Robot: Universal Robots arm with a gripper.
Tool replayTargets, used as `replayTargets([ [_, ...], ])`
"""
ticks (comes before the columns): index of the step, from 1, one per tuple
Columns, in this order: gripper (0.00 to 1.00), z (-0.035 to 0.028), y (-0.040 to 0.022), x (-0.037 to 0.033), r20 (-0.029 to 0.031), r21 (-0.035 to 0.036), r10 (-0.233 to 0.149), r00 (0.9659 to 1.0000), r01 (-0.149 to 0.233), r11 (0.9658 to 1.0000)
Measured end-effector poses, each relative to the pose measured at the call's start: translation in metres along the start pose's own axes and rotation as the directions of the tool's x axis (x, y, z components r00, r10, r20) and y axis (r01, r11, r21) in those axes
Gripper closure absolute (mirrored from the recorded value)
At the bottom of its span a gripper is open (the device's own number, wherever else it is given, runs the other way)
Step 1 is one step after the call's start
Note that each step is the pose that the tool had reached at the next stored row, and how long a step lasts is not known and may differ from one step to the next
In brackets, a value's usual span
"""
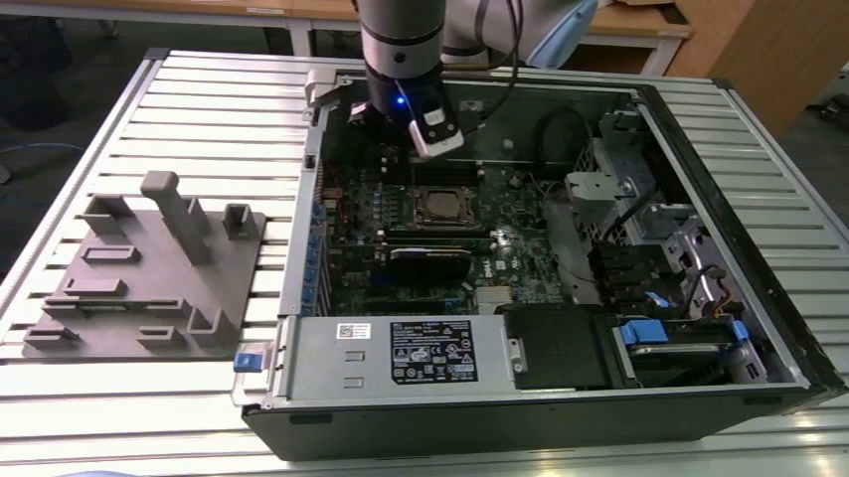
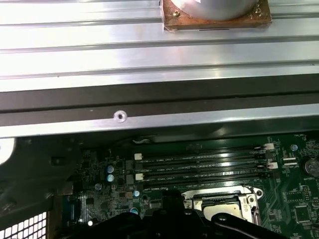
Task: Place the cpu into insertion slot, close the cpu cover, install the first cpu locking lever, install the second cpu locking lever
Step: 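Install the first cpu locking lever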
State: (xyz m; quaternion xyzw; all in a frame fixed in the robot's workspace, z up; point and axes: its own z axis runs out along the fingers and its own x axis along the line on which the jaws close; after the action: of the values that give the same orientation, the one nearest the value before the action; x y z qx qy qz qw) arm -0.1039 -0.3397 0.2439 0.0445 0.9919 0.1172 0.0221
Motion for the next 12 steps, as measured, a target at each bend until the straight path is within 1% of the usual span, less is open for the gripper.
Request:
replayTargets([
  [6,0.89,0.0004,0.0007,-0.0082,0.0000,0.0005,0.000,1.0000,0.000,1.0000],
  [9,0.89,0.0006,0.0010,-0.0116,0.0002,0.0022,0.000,1.0000,0.000,1.0000],
  [12,0.89,0.0007,0.0010,-0.0119,0.0004,0.0035,0.000,1.0000,0.000,1.0000],
])
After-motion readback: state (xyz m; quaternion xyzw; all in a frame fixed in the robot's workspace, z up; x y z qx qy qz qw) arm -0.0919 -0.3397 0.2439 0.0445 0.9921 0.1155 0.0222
